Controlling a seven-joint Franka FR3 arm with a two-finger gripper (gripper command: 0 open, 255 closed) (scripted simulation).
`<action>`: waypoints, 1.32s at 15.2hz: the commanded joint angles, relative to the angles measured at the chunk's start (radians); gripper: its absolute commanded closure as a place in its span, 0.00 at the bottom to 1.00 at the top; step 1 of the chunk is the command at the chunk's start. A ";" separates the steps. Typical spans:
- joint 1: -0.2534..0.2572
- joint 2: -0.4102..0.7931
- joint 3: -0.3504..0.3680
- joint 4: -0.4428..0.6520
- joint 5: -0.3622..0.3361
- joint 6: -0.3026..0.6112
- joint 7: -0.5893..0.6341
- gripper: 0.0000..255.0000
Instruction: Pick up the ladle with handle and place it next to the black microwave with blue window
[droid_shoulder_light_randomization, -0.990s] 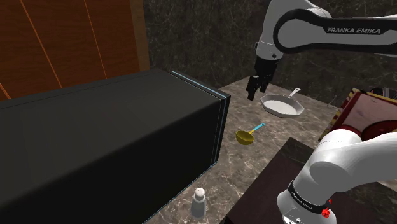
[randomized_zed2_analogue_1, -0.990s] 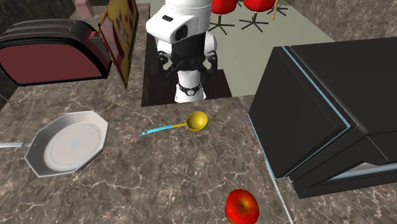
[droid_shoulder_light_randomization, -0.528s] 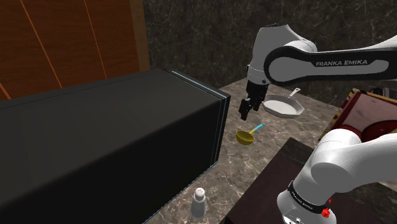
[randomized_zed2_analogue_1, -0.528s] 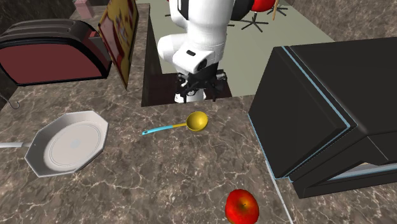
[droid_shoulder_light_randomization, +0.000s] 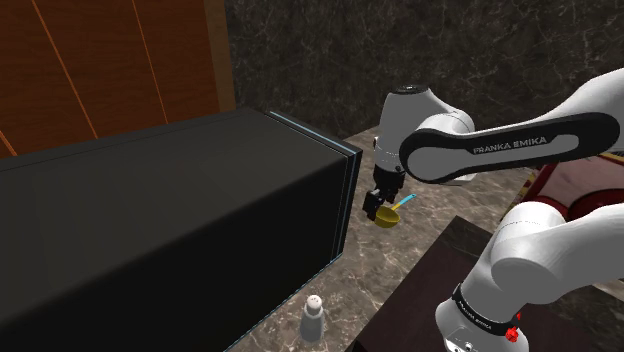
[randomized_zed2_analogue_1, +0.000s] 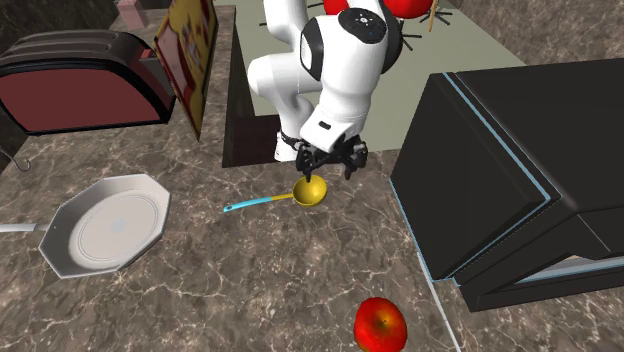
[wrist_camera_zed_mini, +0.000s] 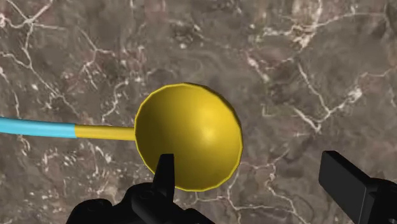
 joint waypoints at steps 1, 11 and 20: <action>0.002 0.008 0.004 -0.027 0.001 0.036 0.005 0.00; -0.004 0.046 0.006 -0.070 -0.002 0.117 0.007 0.00; -0.004 0.046 0.006 -0.070 -0.002 0.117 0.007 1.00</action>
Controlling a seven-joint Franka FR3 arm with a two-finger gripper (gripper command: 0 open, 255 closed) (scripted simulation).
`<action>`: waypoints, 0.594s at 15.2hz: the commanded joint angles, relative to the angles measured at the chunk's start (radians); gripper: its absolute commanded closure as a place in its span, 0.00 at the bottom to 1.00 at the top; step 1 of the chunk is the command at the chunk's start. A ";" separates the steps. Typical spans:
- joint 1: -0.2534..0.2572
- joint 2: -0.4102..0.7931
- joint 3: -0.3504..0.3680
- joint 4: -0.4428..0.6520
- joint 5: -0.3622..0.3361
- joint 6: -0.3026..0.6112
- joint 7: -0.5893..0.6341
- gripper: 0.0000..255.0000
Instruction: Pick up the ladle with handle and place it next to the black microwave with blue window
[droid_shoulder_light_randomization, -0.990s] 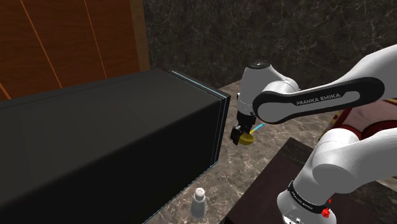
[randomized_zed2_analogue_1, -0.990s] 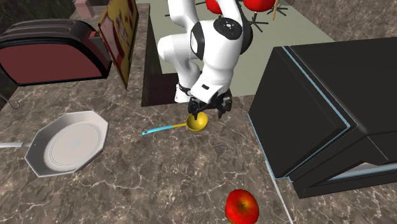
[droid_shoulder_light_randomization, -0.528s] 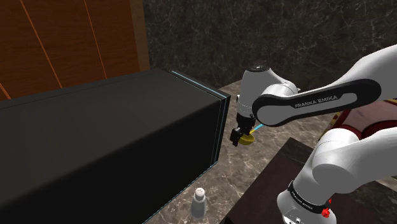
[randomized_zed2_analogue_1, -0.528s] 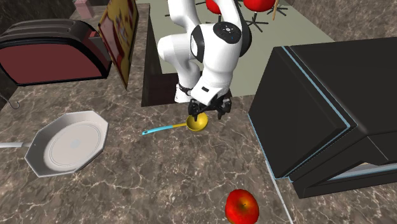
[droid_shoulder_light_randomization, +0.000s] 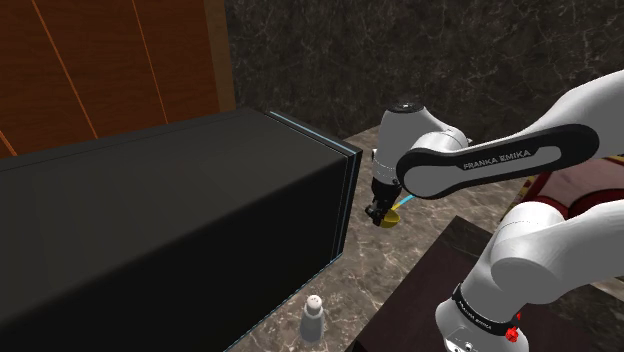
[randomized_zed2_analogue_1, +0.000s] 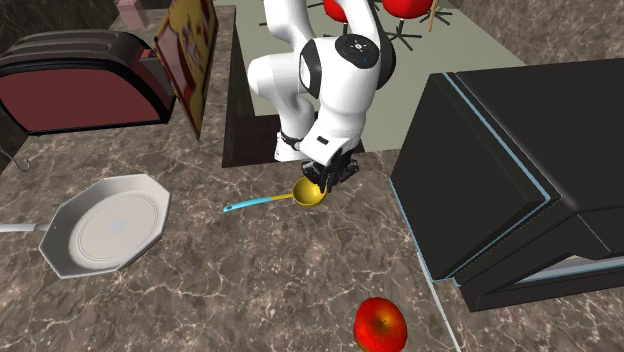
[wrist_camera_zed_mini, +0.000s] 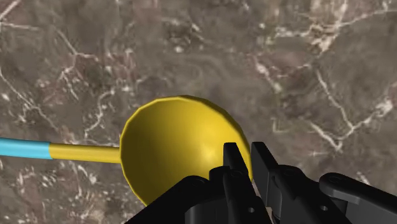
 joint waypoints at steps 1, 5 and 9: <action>0.000 0.000 0.000 0.000 0.000 0.000 0.000 1.00; 0.001 -0.018 -0.003 0.018 0.000 -0.036 -0.003 1.00; 0.002 -0.050 -0.008 0.056 0.000 -0.106 -0.010 1.00</action>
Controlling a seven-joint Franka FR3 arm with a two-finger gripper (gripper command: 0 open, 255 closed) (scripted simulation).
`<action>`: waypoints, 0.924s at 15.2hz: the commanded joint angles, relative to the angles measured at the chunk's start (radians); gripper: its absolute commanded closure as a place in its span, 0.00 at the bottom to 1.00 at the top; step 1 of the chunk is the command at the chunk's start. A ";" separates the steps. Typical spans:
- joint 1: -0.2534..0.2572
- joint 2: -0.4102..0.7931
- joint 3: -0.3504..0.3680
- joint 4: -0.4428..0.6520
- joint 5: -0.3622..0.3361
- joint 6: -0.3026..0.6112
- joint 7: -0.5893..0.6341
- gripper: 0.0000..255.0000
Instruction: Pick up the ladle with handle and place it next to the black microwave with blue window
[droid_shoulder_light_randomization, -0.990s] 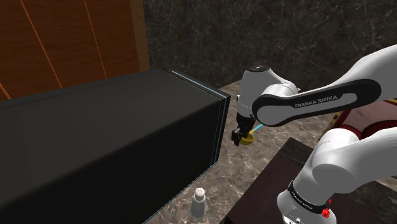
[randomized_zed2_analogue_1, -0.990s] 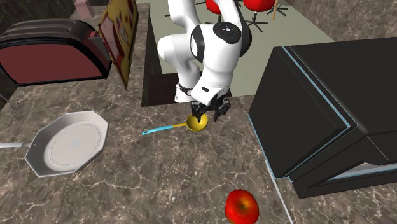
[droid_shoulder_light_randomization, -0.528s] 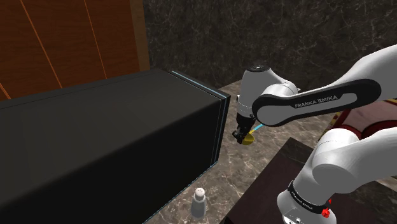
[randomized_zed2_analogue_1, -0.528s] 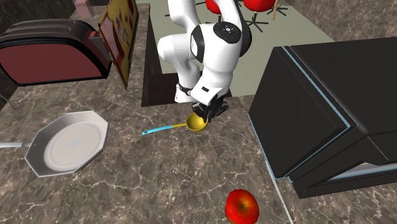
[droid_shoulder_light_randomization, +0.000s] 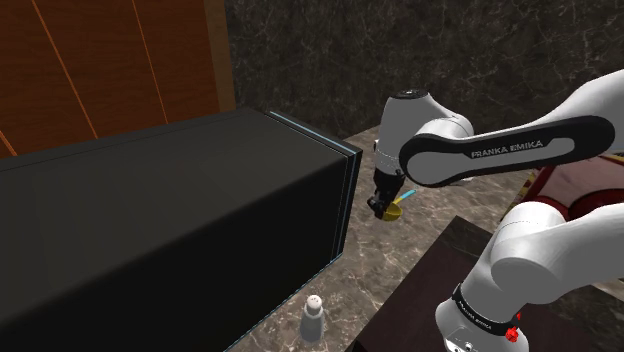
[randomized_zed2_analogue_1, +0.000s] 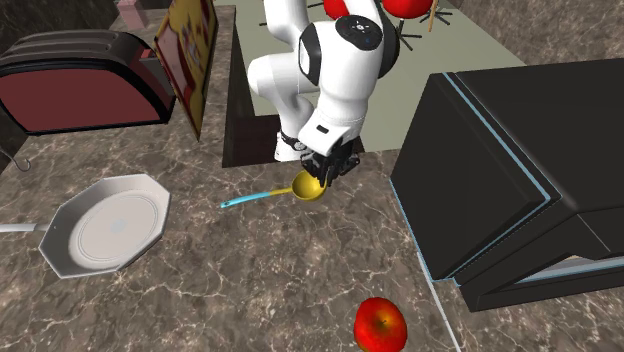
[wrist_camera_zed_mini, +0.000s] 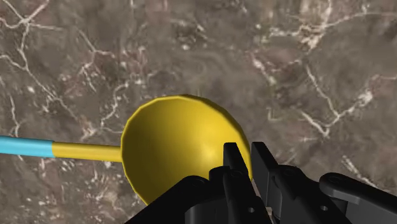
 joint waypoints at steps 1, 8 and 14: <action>0.003 -0.015 0.000 0.018 0.002 -0.034 0.000 1.00; 0.002 -0.050 -0.008 0.094 0.000 -0.145 -0.009 1.00; 0.001 -0.066 -0.013 0.167 -0.002 -0.233 -0.017 1.00</action>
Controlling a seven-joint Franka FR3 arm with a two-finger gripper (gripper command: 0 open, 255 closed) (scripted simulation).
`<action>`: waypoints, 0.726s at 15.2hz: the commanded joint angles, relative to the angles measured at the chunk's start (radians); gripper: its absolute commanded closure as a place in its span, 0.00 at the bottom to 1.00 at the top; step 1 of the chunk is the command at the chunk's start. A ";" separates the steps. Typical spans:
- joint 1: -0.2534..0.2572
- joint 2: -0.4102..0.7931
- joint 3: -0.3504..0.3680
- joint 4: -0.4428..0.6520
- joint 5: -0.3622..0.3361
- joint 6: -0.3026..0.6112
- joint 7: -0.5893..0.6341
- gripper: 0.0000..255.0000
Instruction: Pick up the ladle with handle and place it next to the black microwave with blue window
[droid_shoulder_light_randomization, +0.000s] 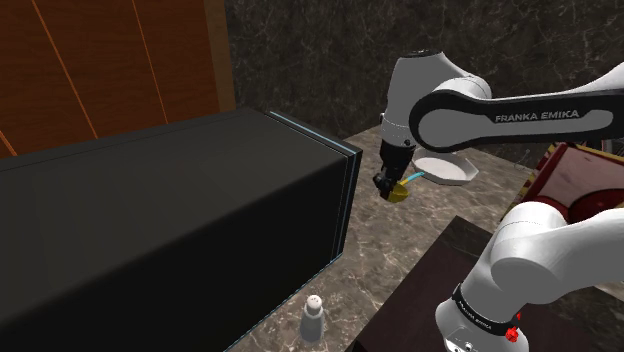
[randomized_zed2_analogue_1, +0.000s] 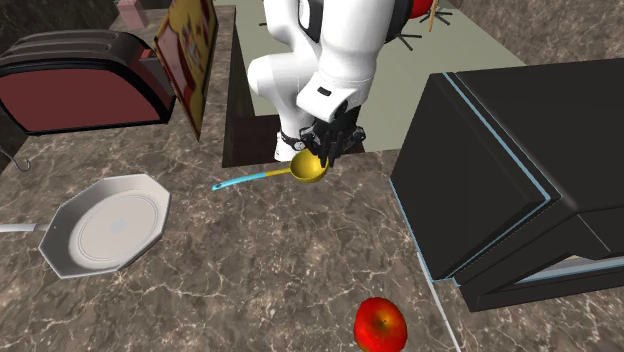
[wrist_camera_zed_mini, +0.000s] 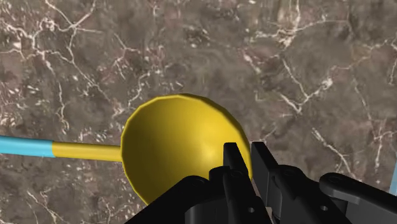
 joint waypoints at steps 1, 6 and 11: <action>0.000 -0.004 0.000 0.026 0.000 -0.031 -0.001 1.00; -0.002 -0.008 -0.004 0.091 -0.002 -0.099 -0.006 1.00; -0.004 -0.005 -0.008 0.160 -0.005 -0.164 -0.011 1.00</action>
